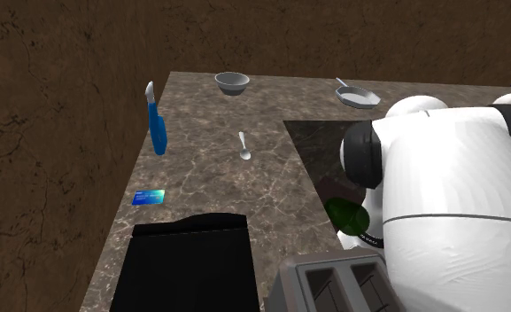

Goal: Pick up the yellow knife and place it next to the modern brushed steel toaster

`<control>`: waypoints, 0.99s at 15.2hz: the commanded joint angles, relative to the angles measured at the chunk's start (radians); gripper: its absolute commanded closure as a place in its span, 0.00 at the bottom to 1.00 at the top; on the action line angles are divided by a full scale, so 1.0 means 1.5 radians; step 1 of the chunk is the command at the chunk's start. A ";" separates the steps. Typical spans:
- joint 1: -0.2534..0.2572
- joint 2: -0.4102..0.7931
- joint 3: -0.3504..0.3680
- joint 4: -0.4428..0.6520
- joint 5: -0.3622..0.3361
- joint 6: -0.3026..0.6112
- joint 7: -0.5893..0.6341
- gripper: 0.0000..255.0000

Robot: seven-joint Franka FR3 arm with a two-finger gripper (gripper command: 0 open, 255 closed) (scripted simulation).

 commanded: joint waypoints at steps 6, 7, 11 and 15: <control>-0.014 -0.023 0.013 0.008 0.017 -0.032 -0.009 0.00; -0.020 -0.034 0.019 0.015 0.024 -0.048 -0.013 0.00; -0.024 -0.041 0.024 0.021 0.030 -0.061 -0.016 0.00; -0.024 -0.041 0.024 0.021 0.030 -0.061 -0.016 0.00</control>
